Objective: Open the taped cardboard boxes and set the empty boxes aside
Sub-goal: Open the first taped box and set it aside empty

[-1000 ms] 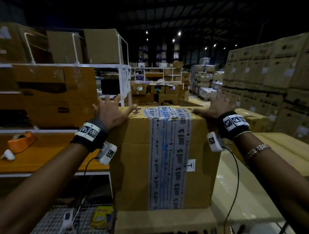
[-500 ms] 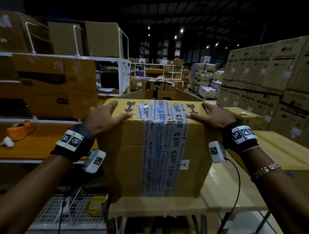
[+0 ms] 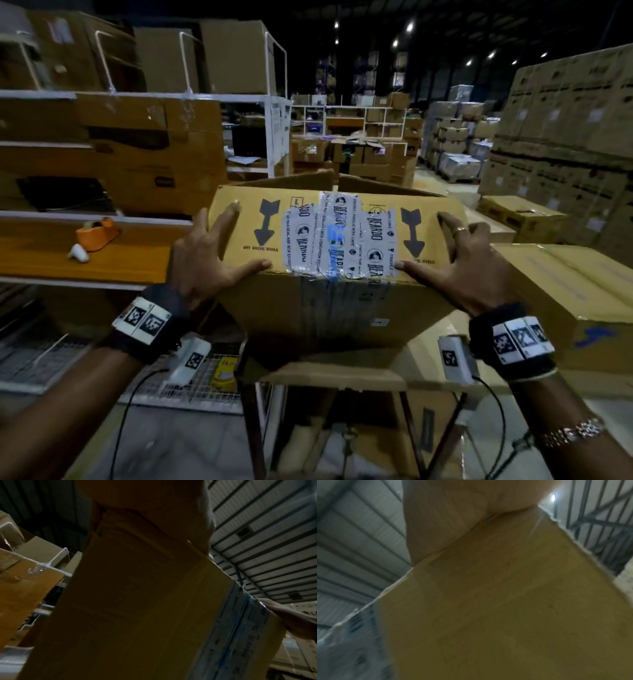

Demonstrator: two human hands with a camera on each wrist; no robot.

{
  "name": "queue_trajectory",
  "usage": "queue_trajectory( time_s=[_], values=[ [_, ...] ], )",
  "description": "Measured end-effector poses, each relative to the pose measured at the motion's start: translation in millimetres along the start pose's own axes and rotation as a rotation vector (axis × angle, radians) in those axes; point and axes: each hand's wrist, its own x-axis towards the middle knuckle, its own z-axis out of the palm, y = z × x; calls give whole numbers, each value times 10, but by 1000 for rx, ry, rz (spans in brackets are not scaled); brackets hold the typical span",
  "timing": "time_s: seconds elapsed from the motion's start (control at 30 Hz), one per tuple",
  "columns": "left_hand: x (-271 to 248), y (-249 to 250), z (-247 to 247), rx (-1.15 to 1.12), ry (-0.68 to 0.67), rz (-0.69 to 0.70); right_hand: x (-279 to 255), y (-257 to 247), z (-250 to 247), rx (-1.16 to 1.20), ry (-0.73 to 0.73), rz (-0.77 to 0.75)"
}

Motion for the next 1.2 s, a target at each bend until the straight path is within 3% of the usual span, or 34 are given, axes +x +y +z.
queue_trajectory(
  time_s=[0.2, 0.7, 0.87, 0.93, 1.0, 1.1, 1.2],
  values=[
    [-498, 13, 336, -88, -100, -56, -582, 187, 397, 87, -4, 32],
    [-1252, -528, 1642, -86, -438, -167, -1476, 838, 2039, 321, -383, 94],
    [-1245, -578, 1740, -83, -392, -175, -1454, 790, 2129, 184, -326, 110],
    [-1169, -500, 1710, 16, -305, -220, -1427, 592, 2038, 78, -225, 121],
    [-1021, -391, 1660, 66, -232, -216, -1396, 326, 1954, 103, -112, 10],
    [-686, -225, 1602, 23, -209, -61, -1318, -37, 1991, 243, -91, -212],
    [-302, -65, 1584, -37, -209, 90, -1171, -261, 2174, 368, -131, -298]
  ],
)
